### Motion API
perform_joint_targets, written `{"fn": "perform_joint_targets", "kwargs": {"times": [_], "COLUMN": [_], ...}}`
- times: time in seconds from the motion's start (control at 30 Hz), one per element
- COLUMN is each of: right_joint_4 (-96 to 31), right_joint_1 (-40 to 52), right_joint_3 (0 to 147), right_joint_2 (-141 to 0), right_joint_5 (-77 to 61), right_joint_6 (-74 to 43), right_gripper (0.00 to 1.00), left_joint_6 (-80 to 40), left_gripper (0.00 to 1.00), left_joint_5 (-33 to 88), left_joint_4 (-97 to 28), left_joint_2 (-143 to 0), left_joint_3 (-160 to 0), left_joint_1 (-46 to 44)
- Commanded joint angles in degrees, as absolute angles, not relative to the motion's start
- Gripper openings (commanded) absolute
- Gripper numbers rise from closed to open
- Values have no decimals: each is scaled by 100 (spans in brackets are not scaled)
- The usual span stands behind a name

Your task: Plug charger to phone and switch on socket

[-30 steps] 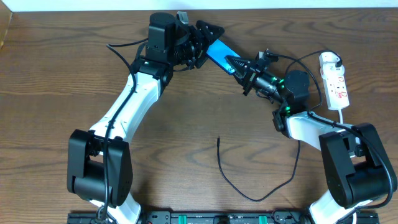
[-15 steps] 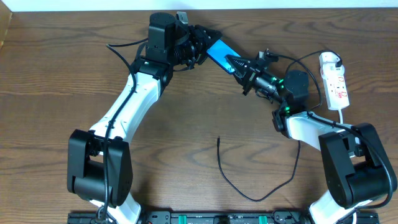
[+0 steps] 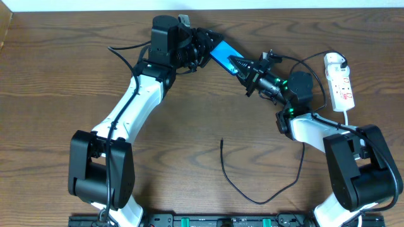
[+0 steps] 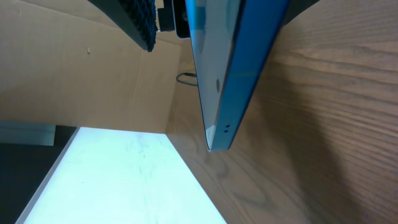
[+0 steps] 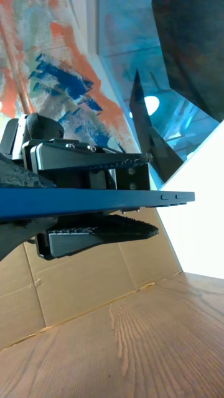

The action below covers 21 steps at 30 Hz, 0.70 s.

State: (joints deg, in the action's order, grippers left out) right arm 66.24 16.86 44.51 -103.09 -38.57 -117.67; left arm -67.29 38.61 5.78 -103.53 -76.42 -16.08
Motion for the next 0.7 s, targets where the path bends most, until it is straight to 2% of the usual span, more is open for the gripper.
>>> {"fn": "perform_joint_targets", "kwargs": {"times": [0.0,0.1,0.2,0.53,0.63,0.67], "right_joint_4": [6702,6702,6702,6705,6705,6702], "right_joint_1": [1734,1734,1734,1737,1737,1737], "right_joint_3": [4613,4613,4613,4613,4613,4613], "right_joint_2": [-10221,-10221,-10221,-10221,-10221,-10221], "right_joint_5": [-3741,-3739,-3739,-3750,-3767,-3769], "right_joint_6": [-11756,-11756,-11756,-11756,-11756,-11756], "right_gripper": [1,1,1,1,1,2], "left_joint_6": [-6670,-6670,-6670,-6670,-6670,-6670], "left_gripper": [45,44,34,27,19,12], "left_joint_5": [3793,3798,3793,3758,3682,3684], "left_joint_4": [659,703,701,703,707,727], "left_joint_2": [-10455,-10462,-10462,-10464,-10475,-10481], "left_joint_3": [-7596,-7596,-7596,-7596,-7596,-7596], "left_joint_1": [-1605,-1605,-1605,-1605,-1605,-1608]}}
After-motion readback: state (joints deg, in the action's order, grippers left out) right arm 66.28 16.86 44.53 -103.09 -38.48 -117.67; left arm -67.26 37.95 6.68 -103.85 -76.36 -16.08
